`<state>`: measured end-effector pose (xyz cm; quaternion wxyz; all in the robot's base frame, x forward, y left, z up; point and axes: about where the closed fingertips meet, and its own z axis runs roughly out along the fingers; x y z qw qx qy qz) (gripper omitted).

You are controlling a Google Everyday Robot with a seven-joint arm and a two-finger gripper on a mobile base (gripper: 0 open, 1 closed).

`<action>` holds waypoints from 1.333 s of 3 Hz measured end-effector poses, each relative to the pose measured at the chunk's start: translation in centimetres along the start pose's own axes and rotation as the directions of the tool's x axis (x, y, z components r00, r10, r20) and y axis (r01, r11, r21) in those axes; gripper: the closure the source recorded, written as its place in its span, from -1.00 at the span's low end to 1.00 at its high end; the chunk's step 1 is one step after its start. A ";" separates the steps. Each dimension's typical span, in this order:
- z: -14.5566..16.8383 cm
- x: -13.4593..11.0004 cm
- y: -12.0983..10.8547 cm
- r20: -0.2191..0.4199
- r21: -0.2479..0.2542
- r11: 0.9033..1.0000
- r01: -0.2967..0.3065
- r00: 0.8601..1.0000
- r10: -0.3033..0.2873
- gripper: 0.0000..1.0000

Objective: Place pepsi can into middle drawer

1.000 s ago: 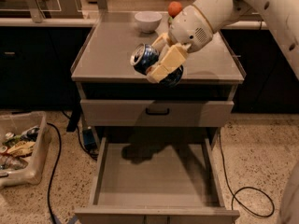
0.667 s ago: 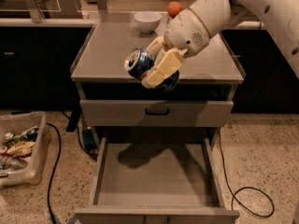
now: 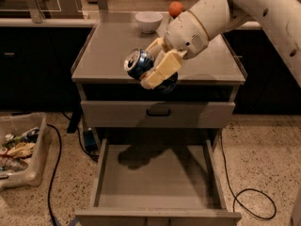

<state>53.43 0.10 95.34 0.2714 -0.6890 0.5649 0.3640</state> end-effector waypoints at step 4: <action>13.2 12.1 9.8 -0.009 -0.066 0.997 -0.037 0.999 0.037 1.00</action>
Offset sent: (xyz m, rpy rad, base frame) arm -0.1078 0.0079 -0.1592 0.0850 0.0948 0.0958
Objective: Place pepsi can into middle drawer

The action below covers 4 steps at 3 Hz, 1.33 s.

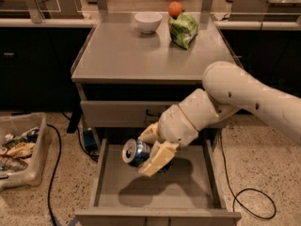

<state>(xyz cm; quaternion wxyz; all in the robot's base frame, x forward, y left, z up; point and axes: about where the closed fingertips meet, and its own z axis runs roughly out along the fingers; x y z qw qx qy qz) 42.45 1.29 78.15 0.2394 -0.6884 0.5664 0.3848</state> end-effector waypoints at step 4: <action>9.6 8.3 1.2 -0.072 -0.064 0.980 -0.187 0.981 0.182 1.00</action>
Offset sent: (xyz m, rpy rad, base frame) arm -0.0534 0.0221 -0.1558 -0.1416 0.2417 -0.0607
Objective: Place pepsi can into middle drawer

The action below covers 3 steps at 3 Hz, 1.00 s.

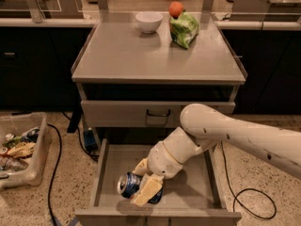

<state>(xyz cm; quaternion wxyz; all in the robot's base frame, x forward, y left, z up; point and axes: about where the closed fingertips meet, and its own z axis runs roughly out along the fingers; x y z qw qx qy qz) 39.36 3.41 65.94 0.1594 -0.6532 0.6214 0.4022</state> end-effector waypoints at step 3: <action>5.3 5.5 -12.7 0.025 0.111 0.987 -0.113 0.994 0.111 1.00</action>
Offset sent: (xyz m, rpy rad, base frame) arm 0.1124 0.0251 -0.1186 0.0043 -0.0025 -0.1766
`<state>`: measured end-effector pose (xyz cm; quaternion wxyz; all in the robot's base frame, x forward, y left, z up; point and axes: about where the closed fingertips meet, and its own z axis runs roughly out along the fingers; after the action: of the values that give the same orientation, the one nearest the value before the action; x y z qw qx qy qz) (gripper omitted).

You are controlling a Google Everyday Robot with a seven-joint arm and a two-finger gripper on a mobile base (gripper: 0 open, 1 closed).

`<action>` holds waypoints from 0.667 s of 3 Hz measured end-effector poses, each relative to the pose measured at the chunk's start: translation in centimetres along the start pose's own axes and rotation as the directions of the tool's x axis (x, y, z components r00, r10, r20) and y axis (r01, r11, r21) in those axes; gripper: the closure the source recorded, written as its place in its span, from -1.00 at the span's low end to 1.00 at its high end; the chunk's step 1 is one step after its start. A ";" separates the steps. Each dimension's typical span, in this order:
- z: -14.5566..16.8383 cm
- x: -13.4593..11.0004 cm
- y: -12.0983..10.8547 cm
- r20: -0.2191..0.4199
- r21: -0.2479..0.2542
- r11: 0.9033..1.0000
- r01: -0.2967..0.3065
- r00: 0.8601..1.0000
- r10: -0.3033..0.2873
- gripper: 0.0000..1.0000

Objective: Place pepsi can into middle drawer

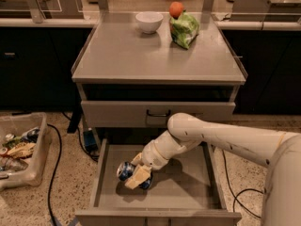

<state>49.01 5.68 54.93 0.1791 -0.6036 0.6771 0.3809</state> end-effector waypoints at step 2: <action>-1.9 2.7 -1.9 -0.252 0.310 0.950 0.038 0.967 0.043 1.00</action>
Offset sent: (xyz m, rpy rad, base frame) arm -0.0011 -0.0714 -0.0072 -0.6466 -0.4221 -0.5304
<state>50.69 2.46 53.71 0.1831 -0.6108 0.7470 0.1882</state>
